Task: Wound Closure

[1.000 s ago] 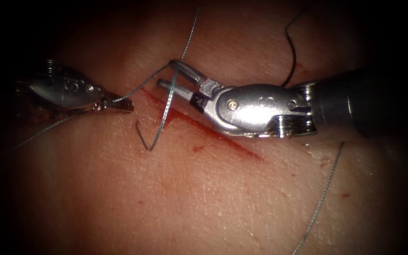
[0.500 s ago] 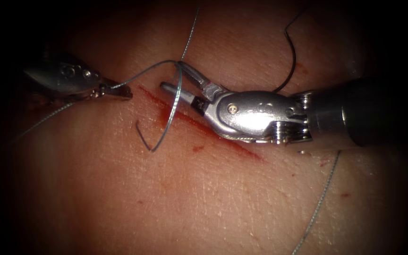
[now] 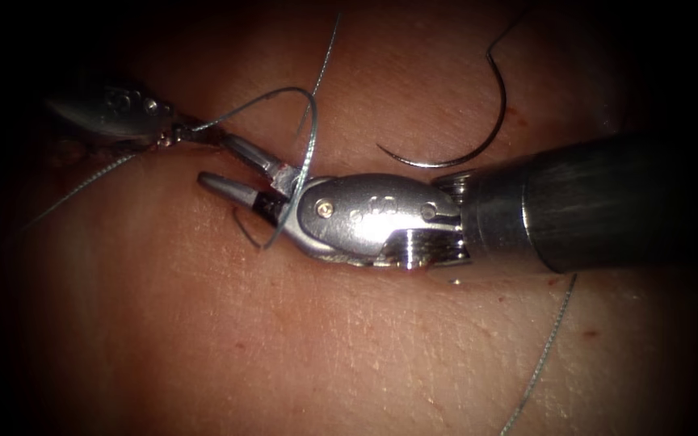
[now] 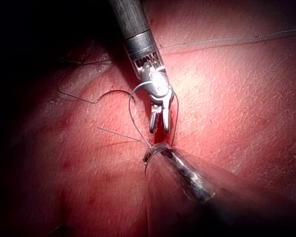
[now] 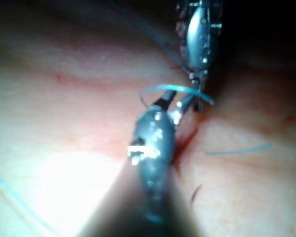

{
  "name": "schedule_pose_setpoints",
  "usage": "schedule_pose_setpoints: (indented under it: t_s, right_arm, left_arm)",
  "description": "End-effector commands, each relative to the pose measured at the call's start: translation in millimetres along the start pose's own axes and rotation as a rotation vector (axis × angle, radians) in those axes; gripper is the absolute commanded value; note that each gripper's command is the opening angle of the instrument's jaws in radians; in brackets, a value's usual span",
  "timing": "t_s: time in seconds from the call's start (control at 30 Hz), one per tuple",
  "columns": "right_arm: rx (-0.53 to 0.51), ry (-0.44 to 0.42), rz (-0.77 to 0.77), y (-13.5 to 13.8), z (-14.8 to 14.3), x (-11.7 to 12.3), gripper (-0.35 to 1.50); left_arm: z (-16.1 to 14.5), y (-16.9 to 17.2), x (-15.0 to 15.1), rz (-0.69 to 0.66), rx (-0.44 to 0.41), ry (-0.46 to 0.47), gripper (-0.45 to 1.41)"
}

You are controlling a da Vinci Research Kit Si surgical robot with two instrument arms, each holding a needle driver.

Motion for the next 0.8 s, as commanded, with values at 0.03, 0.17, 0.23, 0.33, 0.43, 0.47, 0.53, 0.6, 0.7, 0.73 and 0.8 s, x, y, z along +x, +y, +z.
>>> schedule_pose_setpoints:
  t_s: [0.03, 0.17, 0.23, 0.33, 0.43, 0.47, 0.53, 0.6, 0.7, 0.73, 0.8]
  right_arm:
    - [0.007, 0.003, -0.006, -0.9, 0.5, 0.3, 0.27]
    - [0.009, 0.004, -0.029, -1.3, 0.4, 1.8, 0.27]
    - [0.009, 0.001, -0.041, -1.3, 0.5, 2.5, 0.25]
    - [0.0, 0.011, -0.05, -1.0, 0.9, 3.4, 0.25]
    - [-0.008, 0.018, -0.053, -0.6, 1.4, 3.6, 0.25]
    - [-0.008, 0.021, -0.059, -0.5, 1.5, 3.6, 0.24]
    - [-0.028, 0.02, -0.059, -0.1, 1.9, 3.4, 0.24]
    - [-0.046, 0.023, -0.059, 0.3, 2.1, 3.3, 0.24]
    - [-0.08, 0.018, -0.07, 1.3, 2.3, 3.0, 0.24]
    - [-0.084, 0.017, -0.071, 1.5, 2.3, 2.9, 0.25]
    - [-0.089, 0.015, -0.072, 1.8, 2.2, 2.6, 0.31]
  left_arm:
    - [0.9, 0.2, -0.1, 0.003, 0.0, 0.001, -0.45]
    - [1.2, 0.4, -0.5, 0.007, 0.004, 0.001, -0.45]
    - [1.4, 0.6, -0.7, 0.008, 0.007, 0.0, -0.45]
    - [1.8, 1.0, -1.0, 0.004, 0.015, -0.001, -0.45]
    - [2.1, 1.5, -1.3, 0.001, 0.011, 0.001, -0.45]
    - [2.2, 1.7, -1.5, 0.002, 0.013, 0.001, -0.45]
    - [2.3, 2.1, -1.7, 0.005, 0.01, 0.004, -0.45]
    - [2.4, 2.6, -1.9, 0.008, 0.005, 0.006, -0.45]
    - [1.9, 3.6, -2.2, 0.011, 0.001, 0.007, -0.45]
    - [1.7, 3.9, -2.2, 0.011, -0.001, 0.007, -0.45]
    - [1.1, 4.4, -2.2, 0.012, -0.006, 0.008, -0.45]
